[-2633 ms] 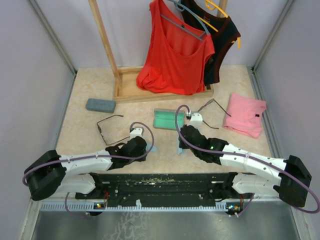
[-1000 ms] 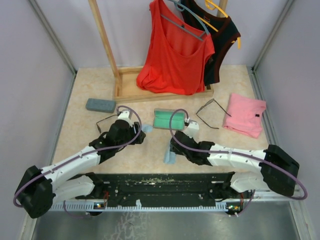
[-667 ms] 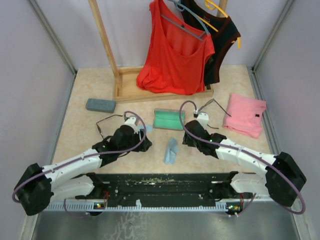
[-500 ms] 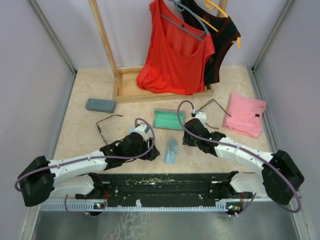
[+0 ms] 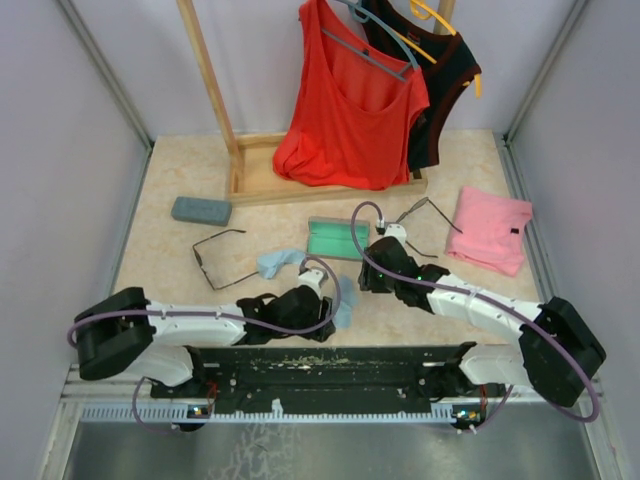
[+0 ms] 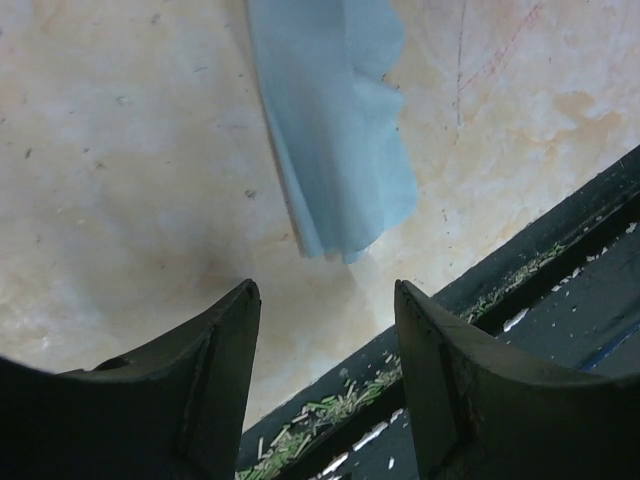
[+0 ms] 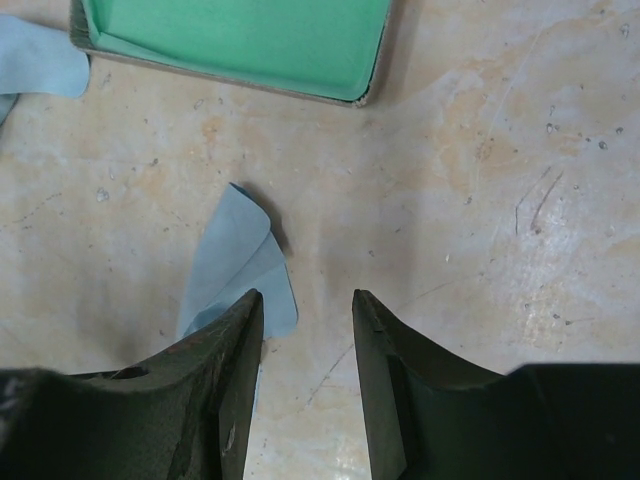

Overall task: Organize the sunglasses
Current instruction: Adjust the glasses cleaning cloth at the center of the board.

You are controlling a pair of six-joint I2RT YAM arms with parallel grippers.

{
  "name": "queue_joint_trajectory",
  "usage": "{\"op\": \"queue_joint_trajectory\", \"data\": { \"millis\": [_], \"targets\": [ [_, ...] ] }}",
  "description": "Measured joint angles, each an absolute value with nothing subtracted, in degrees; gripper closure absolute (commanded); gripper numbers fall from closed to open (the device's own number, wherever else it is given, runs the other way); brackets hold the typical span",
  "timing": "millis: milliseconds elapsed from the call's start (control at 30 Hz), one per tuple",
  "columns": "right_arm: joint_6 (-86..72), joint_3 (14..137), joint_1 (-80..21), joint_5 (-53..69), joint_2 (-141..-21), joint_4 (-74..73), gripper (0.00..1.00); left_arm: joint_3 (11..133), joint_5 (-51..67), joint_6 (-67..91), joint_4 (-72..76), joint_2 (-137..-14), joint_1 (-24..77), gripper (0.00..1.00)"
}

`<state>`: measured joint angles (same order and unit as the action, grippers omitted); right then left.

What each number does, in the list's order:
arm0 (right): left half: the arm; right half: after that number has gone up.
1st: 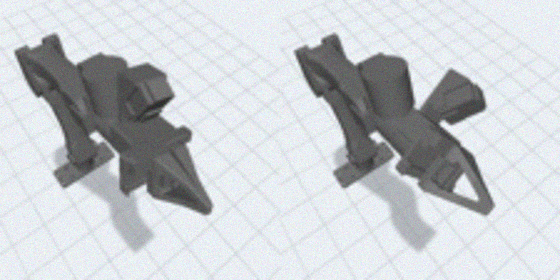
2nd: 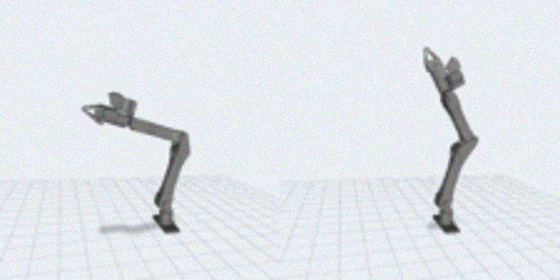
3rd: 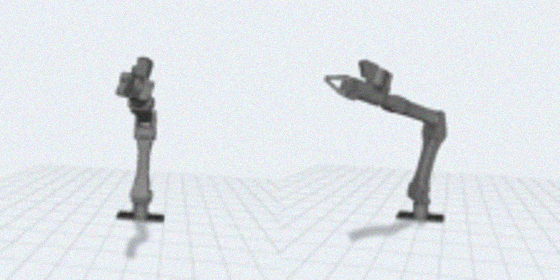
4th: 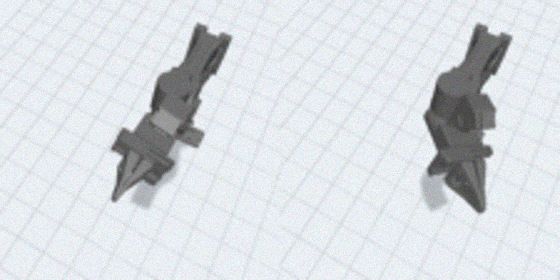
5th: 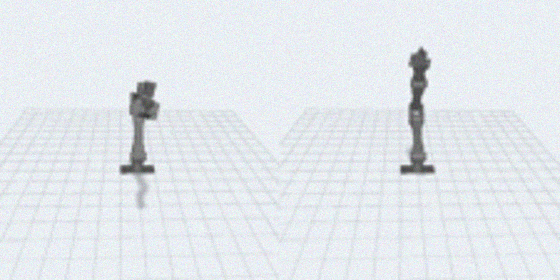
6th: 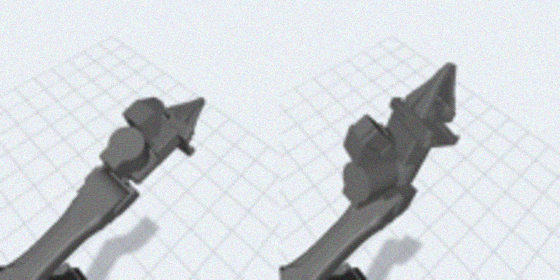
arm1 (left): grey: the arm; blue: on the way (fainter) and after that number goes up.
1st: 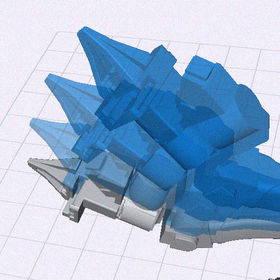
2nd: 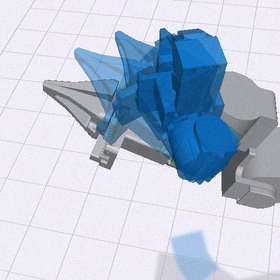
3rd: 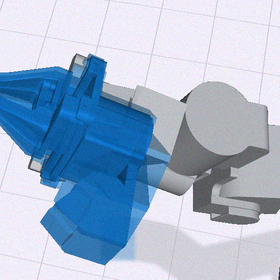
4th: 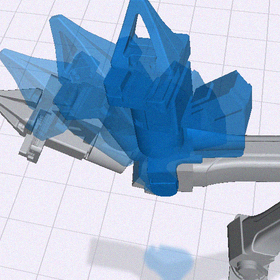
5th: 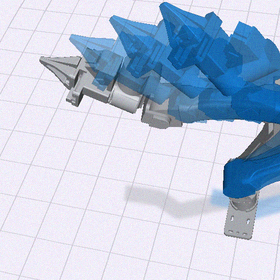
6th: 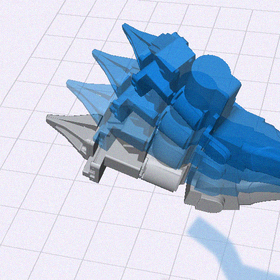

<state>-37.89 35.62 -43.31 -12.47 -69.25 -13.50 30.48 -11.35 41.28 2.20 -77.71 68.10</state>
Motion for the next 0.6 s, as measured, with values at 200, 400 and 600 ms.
{"op": "queue_joint_trajectory", "data": {
  "millis": [200, 400, 600],
  "targets": [
    [-37.93, 34.02, -43.31, -12.49, -68.79, -13.26, 0.59, 35.24, -14.98, 40.95, 2.0, -83.96, 71.22, 0.46],
    [-37.93, 33.63, -43.31, -12.67, -67.51, -13.28, 0.59, 38.46, -17.87, 40.91, 1.15, -87.53, 72.29, 0.56],
    [-37.93, 33.3, -43.31, -13.08, -66.54, -13.5, 0.59, 40.71, -21.32, 40.95, -0.47, -89.91, 72.29, 0.7]
  ]
}}
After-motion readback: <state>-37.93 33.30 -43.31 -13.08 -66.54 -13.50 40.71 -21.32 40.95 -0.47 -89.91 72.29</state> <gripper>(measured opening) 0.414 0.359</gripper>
